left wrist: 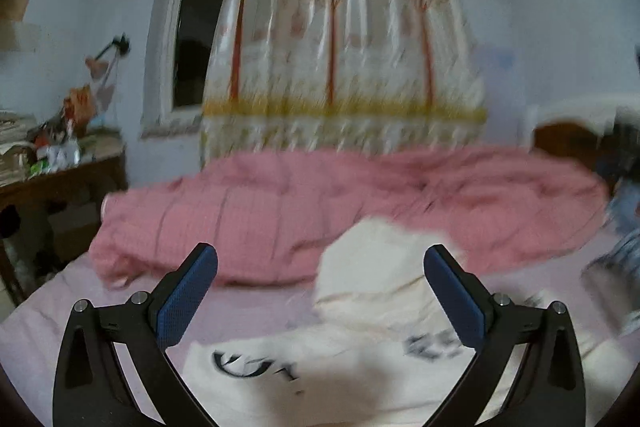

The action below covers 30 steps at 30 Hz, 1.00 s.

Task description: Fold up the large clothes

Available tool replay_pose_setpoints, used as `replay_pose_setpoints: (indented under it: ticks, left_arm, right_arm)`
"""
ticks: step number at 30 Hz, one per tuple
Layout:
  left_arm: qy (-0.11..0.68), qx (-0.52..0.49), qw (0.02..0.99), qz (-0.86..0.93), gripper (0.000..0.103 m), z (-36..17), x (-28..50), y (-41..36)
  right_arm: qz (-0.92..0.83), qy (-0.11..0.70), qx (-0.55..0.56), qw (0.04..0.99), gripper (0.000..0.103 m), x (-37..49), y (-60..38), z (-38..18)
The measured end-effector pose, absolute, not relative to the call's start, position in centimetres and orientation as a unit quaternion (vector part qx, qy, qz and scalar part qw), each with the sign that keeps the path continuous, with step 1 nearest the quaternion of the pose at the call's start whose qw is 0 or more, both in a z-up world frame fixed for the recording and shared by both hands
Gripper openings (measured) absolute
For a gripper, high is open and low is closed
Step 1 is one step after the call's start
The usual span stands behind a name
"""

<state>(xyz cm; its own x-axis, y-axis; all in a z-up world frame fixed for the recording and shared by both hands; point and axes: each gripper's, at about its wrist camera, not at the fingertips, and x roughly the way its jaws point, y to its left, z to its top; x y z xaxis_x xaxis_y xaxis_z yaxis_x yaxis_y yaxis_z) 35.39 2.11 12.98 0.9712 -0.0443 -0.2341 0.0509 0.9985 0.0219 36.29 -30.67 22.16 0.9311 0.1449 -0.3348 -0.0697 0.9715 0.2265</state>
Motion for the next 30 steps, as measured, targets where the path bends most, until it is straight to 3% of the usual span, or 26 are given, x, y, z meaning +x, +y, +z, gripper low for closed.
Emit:
replay_pose_setpoints:
  ticks: [5, 12, 14, 17, 18, 20, 21, 22, 27, 29, 30]
  left_arm:
    - [0.204, -0.010, 0.979, 0.028, 0.102, 6.2, 42.5, 5.4]
    - [0.267, 0.005, 0.962, 0.050, 0.102, -0.4, 46.5, 5.5]
    - [0.286, 0.000, 0.957, 0.056, 0.101, -1.2, 47.2, 5.5]
    - [0.282, -0.021, 0.958, 0.054, 0.101, -1.1, 46.9, 5.9]
    - [0.277, -0.029, 0.959, 0.052, 0.101, -0.8, 46.7, 6.1]
    - [0.272, -0.040, 0.960, 0.044, 0.101, -0.5, 46.8, 6.3]
    - [0.273, -0.042, 0.960, 0.043, 0.101, -0.4, 46.8, 6.2]
    - [0.275, -0.040, 0.959, 0.047, 0.101, -0.5, 46.8, 6.1]
    - [0.292, -0.033, 0.954, 0.057, 0.101, -0.9, 47.4, 6.2]
    - [0.295, -0.038, 0.953, 0.058, 0.101, -1.0, 47.5, 6.4]
    - [0.297, -0.041, 0.952, 0.058, 0.101, -1.1, 47.5, 6.6]
  right_arm:
    - [0.029, 0.262, 0.126, 0.956, 0.103, 48.9, -28.9, 17.0]
    - [-0.048, 0.316, 0.036, 0.947, 0.095, 61.2, -27.5, 8.7]
    - [-0.037, 0.342, 0.072, 0.936, 0.085, 63.5, -27.8, 6.7]
    - [-0.006, 0.373, 0.113, 0.921, 0.056, 65.1, -28.2, 4.2]
    - [-0.002, 0.377, 0.111, 0.920, 0.043, 65.2, -28.1, 3.8]
    - [-0.003, 0.374, 0.088, 0.923, 0.032, 64.9, -27.7, 3.2]
    - [-0.005, 0.368, 0.068, 0.927, 0.019, 64.4, -27.3, 3.1]
    - [-0.011, 0.364, 0.046, 0.930, 0.017, 63.9, -27.0, 3.1]
    - [-0.051, 0.390, -0.024, 0.919, 0.016, 62.8, -26.9, 2.8]
    - [-0.079, 0.399, -0.015, 0.914, 0.020, 62.8, -28.2, 2.5]
    - [-0.089, 0.397, -0.015, 0.913, 0.031, 62.7, -28.6, 2.6]
